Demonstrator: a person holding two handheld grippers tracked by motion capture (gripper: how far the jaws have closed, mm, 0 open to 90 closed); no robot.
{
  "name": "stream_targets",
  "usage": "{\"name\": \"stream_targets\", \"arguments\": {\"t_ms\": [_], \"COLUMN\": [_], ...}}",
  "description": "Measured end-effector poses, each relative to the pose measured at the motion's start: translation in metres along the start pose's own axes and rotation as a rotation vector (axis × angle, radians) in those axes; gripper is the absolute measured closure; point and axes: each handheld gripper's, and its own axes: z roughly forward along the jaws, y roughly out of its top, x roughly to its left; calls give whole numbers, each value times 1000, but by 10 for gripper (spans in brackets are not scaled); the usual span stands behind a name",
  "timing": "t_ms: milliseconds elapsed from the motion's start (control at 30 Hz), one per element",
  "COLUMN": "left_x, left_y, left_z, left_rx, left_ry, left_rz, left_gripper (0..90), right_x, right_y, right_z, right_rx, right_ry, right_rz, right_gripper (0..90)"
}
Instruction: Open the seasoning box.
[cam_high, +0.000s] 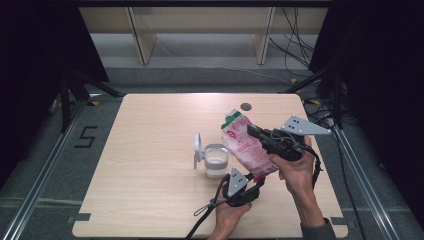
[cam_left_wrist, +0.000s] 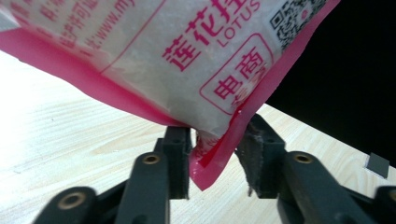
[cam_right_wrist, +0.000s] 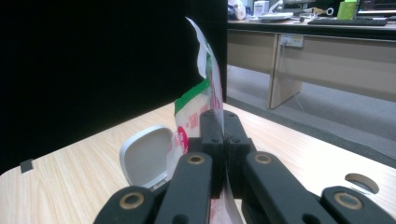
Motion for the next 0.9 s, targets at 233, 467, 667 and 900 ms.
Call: {"name": "stream_targets", "arguments": {"t_ms": [233,467,667,900], "left_x": [2,9,15,21], "left_y": [2,1,-1,-2], "left_z": [-6,-18,-33,-43], "left_rx": [37,27,68,72], "left_ry": [9,19,49,38], "left_rz": [-12,-40,17,70], "left_gripper": [513,447,424,406], "right_x": [-4,-9,-17,-26], "right_y": [-4,-8,-14,-29], "right_z": [-2,-7,-11,-10], "right_rx": [-20,-42,-32,-18], "right_ry": [1,-7,-37,-36], "right_rz": [9,45,58,84], "right_gripper": [900,900,900,900]}}
